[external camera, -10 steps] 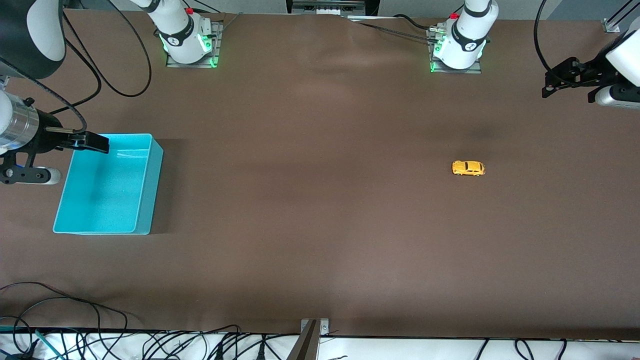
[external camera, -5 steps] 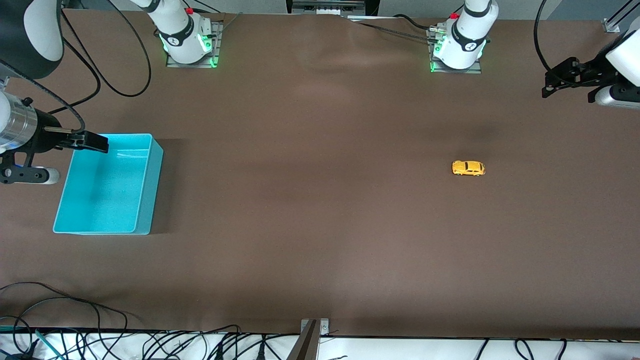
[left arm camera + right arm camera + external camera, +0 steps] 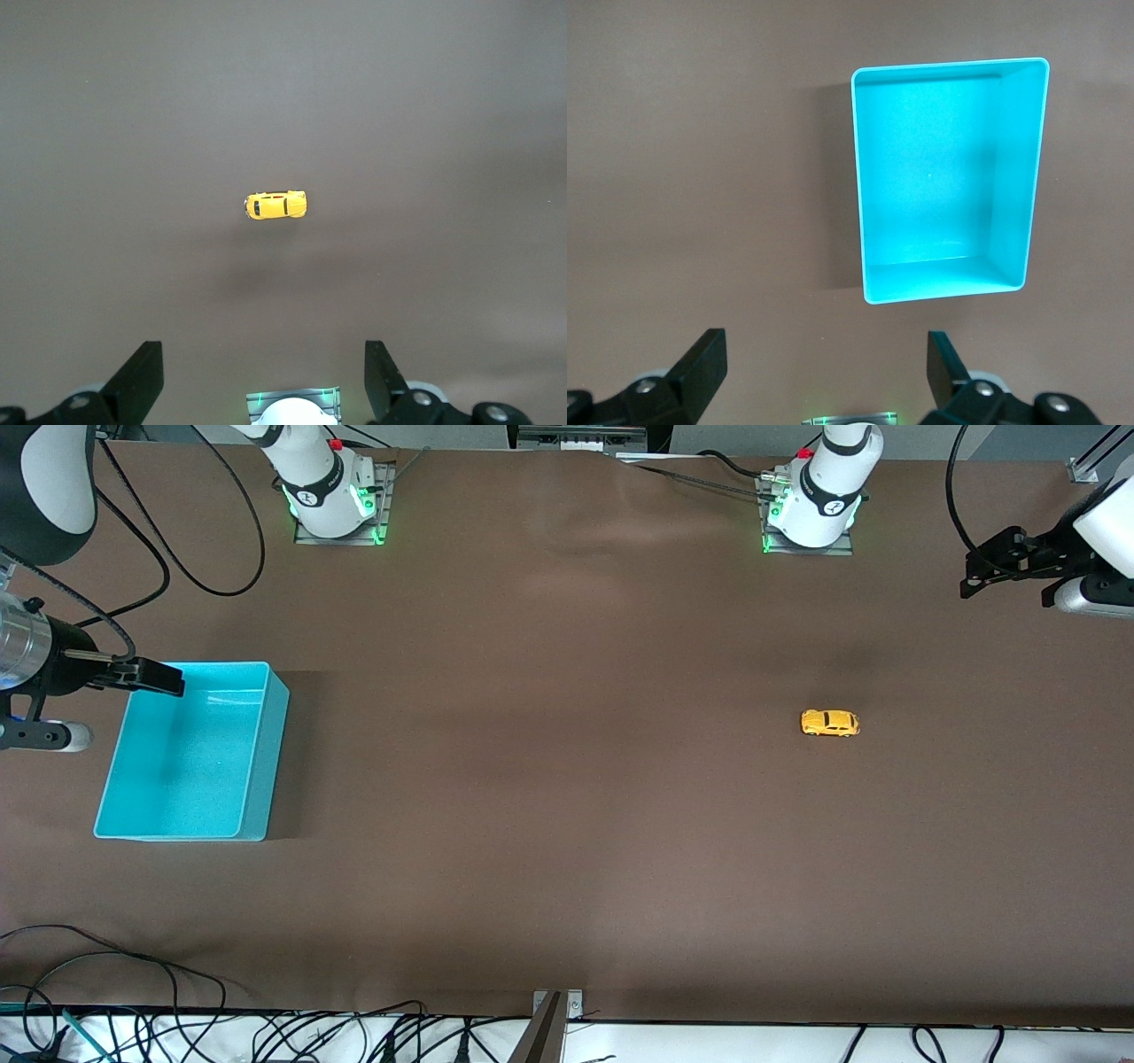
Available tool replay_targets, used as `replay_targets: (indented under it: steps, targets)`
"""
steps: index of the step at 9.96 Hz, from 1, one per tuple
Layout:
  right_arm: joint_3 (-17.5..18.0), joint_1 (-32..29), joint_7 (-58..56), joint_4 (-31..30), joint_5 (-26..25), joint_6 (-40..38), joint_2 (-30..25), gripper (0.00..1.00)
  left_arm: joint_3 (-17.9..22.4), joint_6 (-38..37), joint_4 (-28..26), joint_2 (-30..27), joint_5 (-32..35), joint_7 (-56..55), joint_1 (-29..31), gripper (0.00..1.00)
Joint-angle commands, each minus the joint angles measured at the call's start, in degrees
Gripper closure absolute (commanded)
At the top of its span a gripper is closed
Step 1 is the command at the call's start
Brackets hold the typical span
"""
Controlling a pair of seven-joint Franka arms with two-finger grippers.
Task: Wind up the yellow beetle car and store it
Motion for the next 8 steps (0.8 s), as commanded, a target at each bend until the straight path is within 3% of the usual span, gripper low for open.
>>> replay_targets:
  steps: [1, 8]
  targets:
    - [-0.16, -0.05, 0.49, -1.3, 0.92, -0.48, -1.56, 0.0, -0.07, -1.39, 2.17, 0.89, -0.53, -0.42, 0.04, 0.0]
    - [-0.42, 0.04, -0.56, -1.3, 0.92, -1.27, -1.74, 0.0, -0.16, -1.47, 2.09, 0.89, -0.44, -0.51, 0.04, 0.0]
